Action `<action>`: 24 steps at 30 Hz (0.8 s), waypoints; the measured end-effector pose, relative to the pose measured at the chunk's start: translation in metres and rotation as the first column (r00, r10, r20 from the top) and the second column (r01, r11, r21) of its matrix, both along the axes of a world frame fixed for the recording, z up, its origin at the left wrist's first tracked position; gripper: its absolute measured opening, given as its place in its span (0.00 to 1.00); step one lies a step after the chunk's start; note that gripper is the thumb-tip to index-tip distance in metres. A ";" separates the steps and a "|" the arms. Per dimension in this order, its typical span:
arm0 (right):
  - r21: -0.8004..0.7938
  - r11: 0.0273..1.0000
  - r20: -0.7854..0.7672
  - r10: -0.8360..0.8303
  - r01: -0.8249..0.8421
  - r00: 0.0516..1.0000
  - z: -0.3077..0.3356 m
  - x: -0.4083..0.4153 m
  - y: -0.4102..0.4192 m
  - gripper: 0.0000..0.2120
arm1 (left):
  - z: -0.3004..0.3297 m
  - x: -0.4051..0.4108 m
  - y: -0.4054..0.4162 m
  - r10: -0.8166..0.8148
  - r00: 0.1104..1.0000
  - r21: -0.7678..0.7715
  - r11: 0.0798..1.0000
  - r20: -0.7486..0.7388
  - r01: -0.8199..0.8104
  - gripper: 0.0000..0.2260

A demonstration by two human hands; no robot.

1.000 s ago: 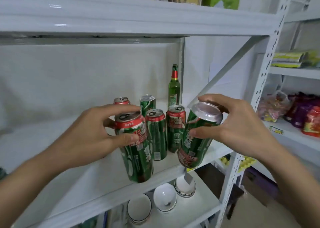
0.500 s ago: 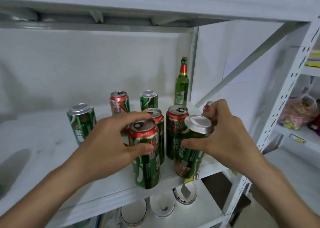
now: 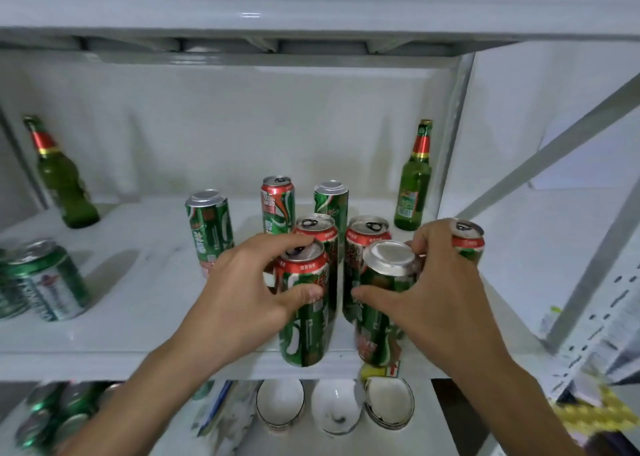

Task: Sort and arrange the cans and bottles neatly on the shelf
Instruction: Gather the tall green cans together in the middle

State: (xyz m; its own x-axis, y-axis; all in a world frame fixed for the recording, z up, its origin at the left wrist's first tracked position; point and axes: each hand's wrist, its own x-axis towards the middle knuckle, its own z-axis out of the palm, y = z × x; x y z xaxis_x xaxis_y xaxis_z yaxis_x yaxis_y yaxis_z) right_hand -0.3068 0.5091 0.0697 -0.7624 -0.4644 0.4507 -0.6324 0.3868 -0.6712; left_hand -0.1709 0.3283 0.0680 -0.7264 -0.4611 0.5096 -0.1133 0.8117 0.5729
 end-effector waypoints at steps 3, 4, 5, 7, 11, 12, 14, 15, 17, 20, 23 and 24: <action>-0.028 0.999 -0.021 -0.016 0.015 1.000 -0.005 0.001 -0.006 0.34 | -0.003 -0.002 0.007 0.046 0.999 -0.014 0.999 -0.014 -0.046 0.27; -0.034 0.999 -0.026 -0.020 0.019 0.999 -0.007 0.001 -0.008 0.34 | -0.003 -0.003 0.007 0.050 0.999 -0.017 0.999 -0.020 -0.050 0.27; -0.036 0.999 -0.031 -0.026 0.025 0.999 -0.008 0.000 -0.011 0.34 | -0.003 -0.005 0.008 0.050 0.999 -0.018 0.999 -0.022 -0.050 0.27; -0.039 0.998 -0.039 -0.041 0.040 0.998 -0.011 -0.001 -0.015 0.34 | -0.004 -0.008 0.007 0.053 0.998 -0.025 0.998 -0.024 -0.053 0.27; -0.038 0.997 -0.044 -0.073 0.072 0.996 -0.013 -0.006 -0.025 0.34 | -0.007 -0.015 0.005 0.068 0.997 -0.053 0.996 -0.037 -0.070 0.27; -0.037 0.996 -0.049 -0.082 0.080 0.995 -0.013 -0.007 -0.028 0.34 | -0.007 -0.017 0.004 0.069 0.997 -0.061 0.996 -0.036 -0.071 0.27; -0.037 0.995 -0.061 -0.096 0.094 0.994 -0.014 -0.009 -0.033 0.33 | -0.008 -0.021 0.002 0.071 0.997 -0.074 0.995 -0.031 -0.073 0.28; -0.037 0.995 -0.066 -0.100 0.098 0.993 -0.015 -0.010 -0.036 0.33 | -0.008 -0.024 0.001 0.069 0.997 -0.077 0.995 -0.029 -0.071 0.28; -0.028 0.994 -0.082 -0.109 0.107 0.991 -0.016 -0.012 -0.042 0.33 | -0.009 -0.028 0.000 0.060 0.998 -0.083 0.995 -0.033 -0.063 0.28; -0.020 0.993 -0.109 -0.117 0.116 0.987 -0.019 -0.015 -0.052 0.32 | -0.011 -0.036 -0.005 0.055 0.997 -0.083 0.995 -0.047 -0.059 0.27; -0.013 0.994 -0.100 -0.111 0.110 0.989 -0.020 -0.020 -0.057 0.32 | -0.016 -0.043 -0.013 0.063 0.996 -0.096 0.993 -0.063 -0.068 0.27; -0.012 0.994 -0.093 -0.108 0.107 0.990 -0.020 -0.021 -0.059 0.32 | -0.018 -0.046 -0.015 0.059 0.996 -0.112 0.991 -0.064 -0.066 0.27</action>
